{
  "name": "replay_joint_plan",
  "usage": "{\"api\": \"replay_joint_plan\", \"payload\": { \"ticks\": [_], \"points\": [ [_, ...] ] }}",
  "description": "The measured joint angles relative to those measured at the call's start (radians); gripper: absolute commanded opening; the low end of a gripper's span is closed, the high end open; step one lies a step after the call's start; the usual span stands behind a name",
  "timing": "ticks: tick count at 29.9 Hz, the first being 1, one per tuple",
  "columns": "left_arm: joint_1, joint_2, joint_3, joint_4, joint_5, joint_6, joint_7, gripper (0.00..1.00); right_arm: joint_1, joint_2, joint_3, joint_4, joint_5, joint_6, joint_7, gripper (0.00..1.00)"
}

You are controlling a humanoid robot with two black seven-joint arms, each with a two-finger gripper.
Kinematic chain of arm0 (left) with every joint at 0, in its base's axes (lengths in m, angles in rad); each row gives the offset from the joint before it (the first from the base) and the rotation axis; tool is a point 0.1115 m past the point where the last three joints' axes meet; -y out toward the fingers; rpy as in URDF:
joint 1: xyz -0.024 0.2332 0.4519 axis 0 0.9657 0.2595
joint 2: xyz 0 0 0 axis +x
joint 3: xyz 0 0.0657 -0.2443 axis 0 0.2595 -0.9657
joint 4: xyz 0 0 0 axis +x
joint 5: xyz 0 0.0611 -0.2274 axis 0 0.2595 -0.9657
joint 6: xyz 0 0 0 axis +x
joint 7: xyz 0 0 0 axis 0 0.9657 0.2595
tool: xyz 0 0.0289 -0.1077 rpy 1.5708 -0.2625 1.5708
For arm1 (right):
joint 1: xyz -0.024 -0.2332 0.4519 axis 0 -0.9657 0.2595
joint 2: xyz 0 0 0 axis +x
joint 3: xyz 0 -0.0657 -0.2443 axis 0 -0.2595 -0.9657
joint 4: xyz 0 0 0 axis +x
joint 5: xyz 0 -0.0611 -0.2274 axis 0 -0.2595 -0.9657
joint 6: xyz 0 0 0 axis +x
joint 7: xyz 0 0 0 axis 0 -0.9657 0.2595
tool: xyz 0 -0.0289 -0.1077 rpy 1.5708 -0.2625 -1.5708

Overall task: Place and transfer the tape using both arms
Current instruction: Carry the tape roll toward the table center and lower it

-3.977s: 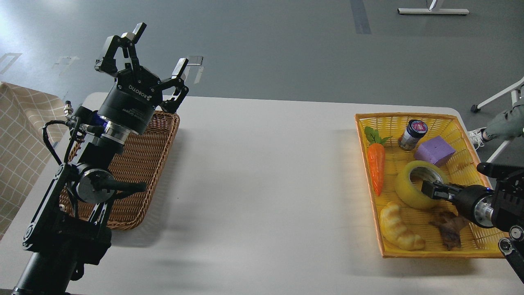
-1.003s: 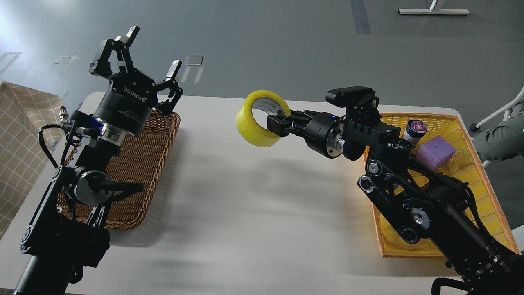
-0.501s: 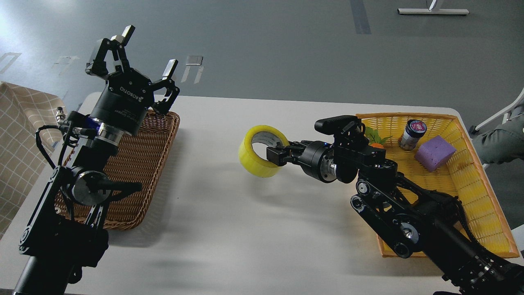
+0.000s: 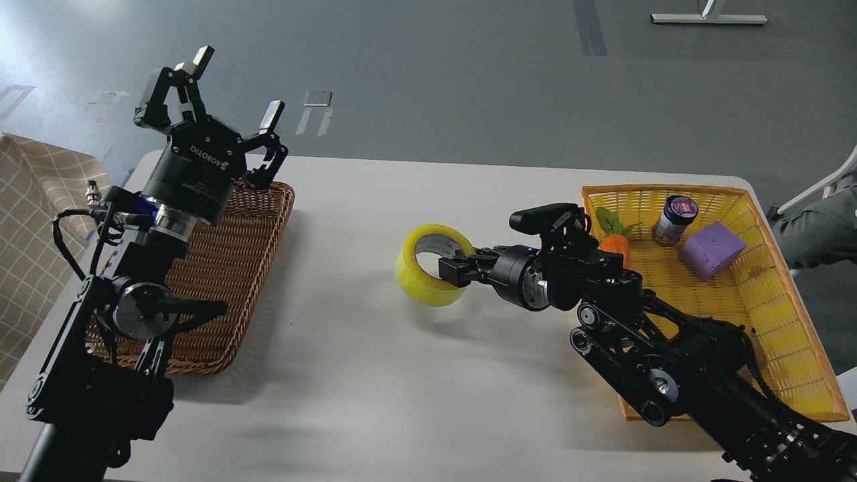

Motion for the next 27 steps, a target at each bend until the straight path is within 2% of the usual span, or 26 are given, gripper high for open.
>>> {"api": "replay_joint_plan", "payload": {
  "ticks": [17,23,24,27],
  "points": [
    [0.000,0.004,0.000,0.000,0.000,0.000,0.000,0.98,-0.028,0.000,-0.018,-0.001,0.000,0.000,0.000,0.00],
    [0.000,0.004,0.000,0.000,0.000,0.000,0.000,0.98,-0.035,0.000,-0.019,-0.001,0.000,0.000,0.000,0.08],
    [0.000,0.004,0.000,0.000,0.000,0.000,0.000,0.98,-0.035,0.000,-0.019,-0.001,0.000,0.000,0.000,0.14],
    [0.000,0.005,-0.001,0.000,0.000,0.000,0.000,0.98,-0.036,0.000,-0.019,-0.001,0.000,0.000,0.000,0.16]
  ]
}}
